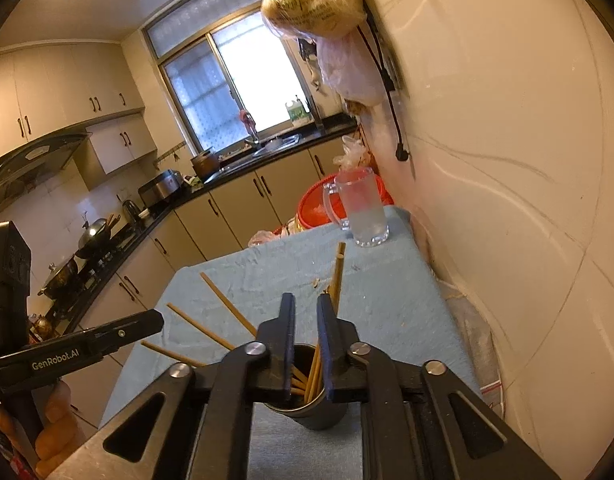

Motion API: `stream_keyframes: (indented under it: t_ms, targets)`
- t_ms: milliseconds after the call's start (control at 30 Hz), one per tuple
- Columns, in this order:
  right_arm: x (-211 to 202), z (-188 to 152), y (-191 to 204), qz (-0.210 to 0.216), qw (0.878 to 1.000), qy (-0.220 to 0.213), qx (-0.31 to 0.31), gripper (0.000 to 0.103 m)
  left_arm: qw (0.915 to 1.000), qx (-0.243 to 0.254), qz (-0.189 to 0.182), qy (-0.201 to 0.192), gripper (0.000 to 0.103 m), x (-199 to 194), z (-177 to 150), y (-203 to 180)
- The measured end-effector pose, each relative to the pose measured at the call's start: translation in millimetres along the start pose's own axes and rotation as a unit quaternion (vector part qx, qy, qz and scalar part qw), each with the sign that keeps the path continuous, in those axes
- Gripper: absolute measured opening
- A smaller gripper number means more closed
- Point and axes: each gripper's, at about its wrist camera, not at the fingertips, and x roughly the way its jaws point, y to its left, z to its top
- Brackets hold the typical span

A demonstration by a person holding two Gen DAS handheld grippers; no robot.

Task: Organize utensils
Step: 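Open both grippers to release the chopsticks into the cup, then move both open grippers back over the remaining chopsticks on the towel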

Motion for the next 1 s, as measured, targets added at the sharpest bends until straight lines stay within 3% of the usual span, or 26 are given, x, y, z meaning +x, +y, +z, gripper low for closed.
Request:
stream_keyframes:
  t_ms: [33, 100, 300, 467, 733, 800, 833, 900, 1000]
  targets:
    - [-4.8, -1.0, 2.7, -0.004, 1.000, -0.006, -0.005, 0.026, 1.0000, 0.001, 0.002, -0.005, 0.025, -4.8, -1.1, 0.7]
    - [-14.0, -2.8, 7.7, -0.011, 1.000, -0.019, -0.015, 0.048, 0.9998, 0.001, 0.007, -0.017, 0.029, -15.3, -5.0, 3.0]
    - [-35.2, -24.8, 30.0, -0.068, 0.994, -0.058, -0.057, 0.077, 0.9973, 0.002, 0.049, -0.054, 0.039, -43.5, -30.4, 24.1]
    - [-32.7, -54.7, 52.3, -0.117, 0.987, -0.049, -0.098, 0.077, 0.9961, -0.018, 0.074, -0.046, 0.040, -53.4, -58.7, 56.9]
    - [-29.8, -91.8, 75.8, -0.134, 0.985, -0.020, -0.105, 0.078, 0.9916, -0.044, 0.118, -0.029, 0.041, -68.6, -108.2, 101.2]
    - [-34.3, -101.6, 83.4, -0.141, 0.984, -0.025, -0.108, 0.095, 0.9906, -0.049, 0.125, -0.026, 0.041, -74.0, -121.0, 109.1]
    - [-37.7, -104.9, 87.2, -0.140, 0.983, -0.041, -0.110, 0.098, 0.9904, -0.051, 0.126, -0.025, 0.041, -75.7, -124.9, 112.0]
    - [-46.0, -115.5, 99.0, -0.129, 0.981, -0.071, -0.123, 0.100, 0.9898, -0.054, 0.130, -0.022, 0.041, -79.1, -134.9, 117.8]
    - [-39.3, -124.7, 113.9, -0.130, 0.979, -0.053, -0.146, 0.100, 0.9887, -0.059, 0.137, -0.015, 0.041, -81.2, -146.0, 124.9]
